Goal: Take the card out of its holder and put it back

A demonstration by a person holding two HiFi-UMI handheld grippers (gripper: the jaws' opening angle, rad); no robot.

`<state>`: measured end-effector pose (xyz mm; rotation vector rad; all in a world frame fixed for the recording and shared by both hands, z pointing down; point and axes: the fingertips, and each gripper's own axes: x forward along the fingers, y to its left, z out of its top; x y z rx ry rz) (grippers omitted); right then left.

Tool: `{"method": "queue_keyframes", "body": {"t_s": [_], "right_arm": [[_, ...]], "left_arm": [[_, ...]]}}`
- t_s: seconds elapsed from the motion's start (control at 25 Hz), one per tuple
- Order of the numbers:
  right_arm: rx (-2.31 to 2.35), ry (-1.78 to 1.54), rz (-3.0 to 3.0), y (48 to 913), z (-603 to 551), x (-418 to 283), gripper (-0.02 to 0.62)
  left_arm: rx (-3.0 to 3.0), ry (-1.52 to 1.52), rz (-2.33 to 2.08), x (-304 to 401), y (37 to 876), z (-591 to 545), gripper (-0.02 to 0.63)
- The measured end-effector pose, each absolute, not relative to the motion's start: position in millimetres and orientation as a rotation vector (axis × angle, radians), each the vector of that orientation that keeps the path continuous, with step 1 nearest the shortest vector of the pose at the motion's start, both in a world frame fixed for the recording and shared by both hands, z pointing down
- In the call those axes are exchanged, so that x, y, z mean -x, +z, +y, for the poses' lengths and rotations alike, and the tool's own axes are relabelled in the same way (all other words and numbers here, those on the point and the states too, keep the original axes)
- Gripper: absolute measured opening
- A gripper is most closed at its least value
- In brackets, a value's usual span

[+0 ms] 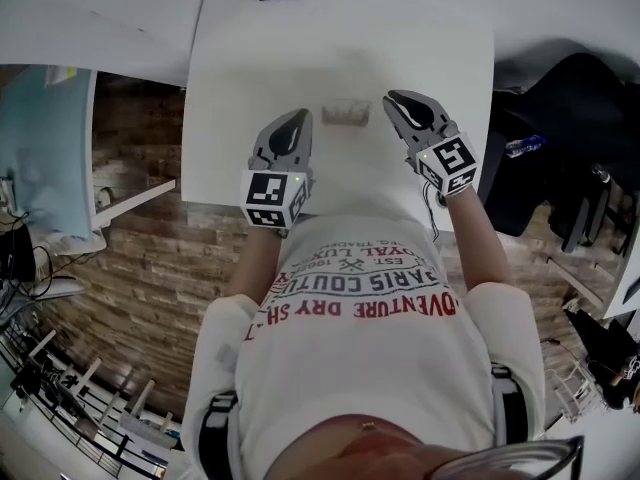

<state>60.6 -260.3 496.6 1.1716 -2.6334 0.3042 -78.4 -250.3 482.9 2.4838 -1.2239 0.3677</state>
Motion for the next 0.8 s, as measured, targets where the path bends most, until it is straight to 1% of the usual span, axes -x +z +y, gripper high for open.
{"method": "queue_keyframes", "body": {"t_s": [0.2,0.52,0.8], "right_arm": [[-1.506,0.404,-2.561,487.8,-246.3,-77.5,0.04],[-1.81,0.459,-2.338,496.3,-216.1,-84.5,0.025],[-1.895,0.431,-2.267,497.3,-208.1,-81.1,0.025]], "left_arm": [[-2.576,0.346,-1.143,69.8,470.6,-243.7,0.025],[-2.643,0.318,-1.098,75.6,460.0,-232.5,0.025],[-2.666,0.33,-1.076,80.2,461.6,-228.5,0.025]]}}
